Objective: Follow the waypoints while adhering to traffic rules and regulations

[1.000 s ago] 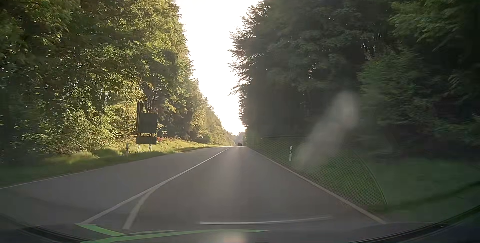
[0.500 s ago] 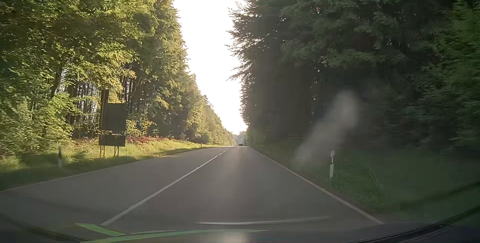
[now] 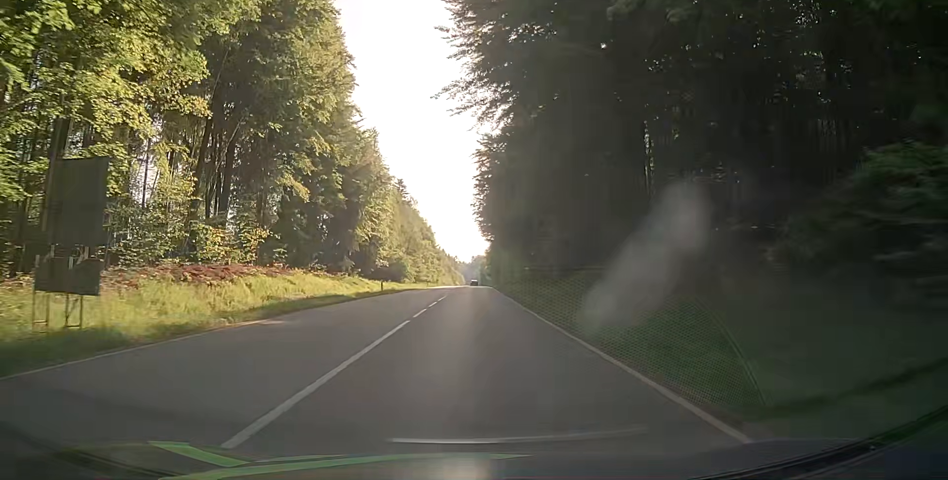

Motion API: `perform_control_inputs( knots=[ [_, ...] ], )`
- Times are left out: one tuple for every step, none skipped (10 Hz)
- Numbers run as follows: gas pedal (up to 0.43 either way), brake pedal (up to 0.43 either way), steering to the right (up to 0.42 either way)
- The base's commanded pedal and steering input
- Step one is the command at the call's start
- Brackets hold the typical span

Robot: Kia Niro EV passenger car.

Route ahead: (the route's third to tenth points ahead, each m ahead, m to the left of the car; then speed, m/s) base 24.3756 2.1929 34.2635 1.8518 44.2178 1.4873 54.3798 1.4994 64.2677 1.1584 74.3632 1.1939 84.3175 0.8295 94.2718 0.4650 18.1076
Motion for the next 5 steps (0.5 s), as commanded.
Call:
perform_control_inputs(
  knots=[
    [0.441,0.000,0.001],
    [0.441,0.000,0.001],
    [0.441,0.000,0.001],
    [0.429,0.000,0.001],
    [0.429,0.000,0.001]
  ],
)
